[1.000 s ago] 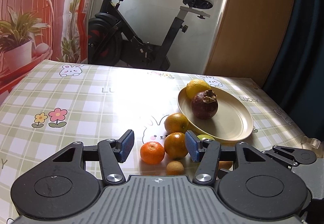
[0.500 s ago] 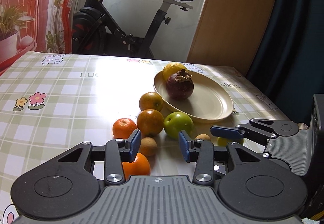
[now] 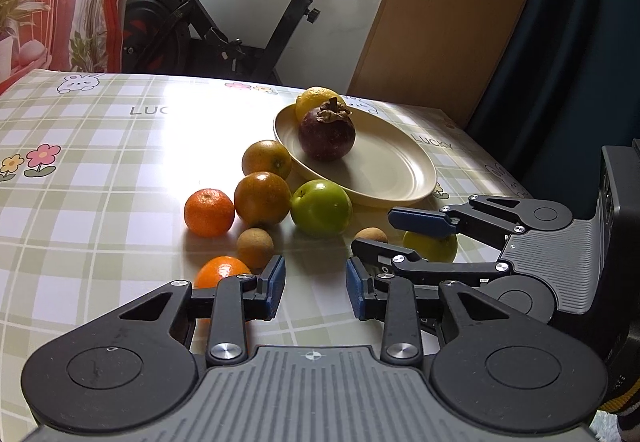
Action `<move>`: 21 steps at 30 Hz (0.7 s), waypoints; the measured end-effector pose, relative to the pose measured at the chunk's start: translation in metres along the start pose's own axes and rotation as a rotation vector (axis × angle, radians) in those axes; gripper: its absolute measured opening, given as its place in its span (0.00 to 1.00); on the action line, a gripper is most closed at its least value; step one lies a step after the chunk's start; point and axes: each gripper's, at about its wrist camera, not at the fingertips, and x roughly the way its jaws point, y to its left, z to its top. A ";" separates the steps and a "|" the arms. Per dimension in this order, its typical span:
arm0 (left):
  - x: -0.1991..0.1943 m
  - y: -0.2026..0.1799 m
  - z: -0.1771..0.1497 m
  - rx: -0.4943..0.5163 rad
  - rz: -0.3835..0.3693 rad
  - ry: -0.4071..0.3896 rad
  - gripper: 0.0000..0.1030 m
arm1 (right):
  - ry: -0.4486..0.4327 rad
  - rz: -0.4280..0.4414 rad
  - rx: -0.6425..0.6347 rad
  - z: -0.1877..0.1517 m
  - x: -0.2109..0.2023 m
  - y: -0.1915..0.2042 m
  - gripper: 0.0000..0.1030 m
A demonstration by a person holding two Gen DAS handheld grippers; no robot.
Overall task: Organize fruits
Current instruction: 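Close the left gripper on a small brown kiwi while the right gripper grasps another kiwi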
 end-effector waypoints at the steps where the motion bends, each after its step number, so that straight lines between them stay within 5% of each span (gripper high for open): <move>1: 0.001 0.001 0.000 -0.002 0.003 0.004 0.34 | 0.000 0.001 0.001 0.000 0.000 0.000 0.40; 21: 0.014 0.023 0.001 -0.069 0.087 0.019 0.34 | 0.027 0.042 -0.108 0.002 0.006 0.007 0.40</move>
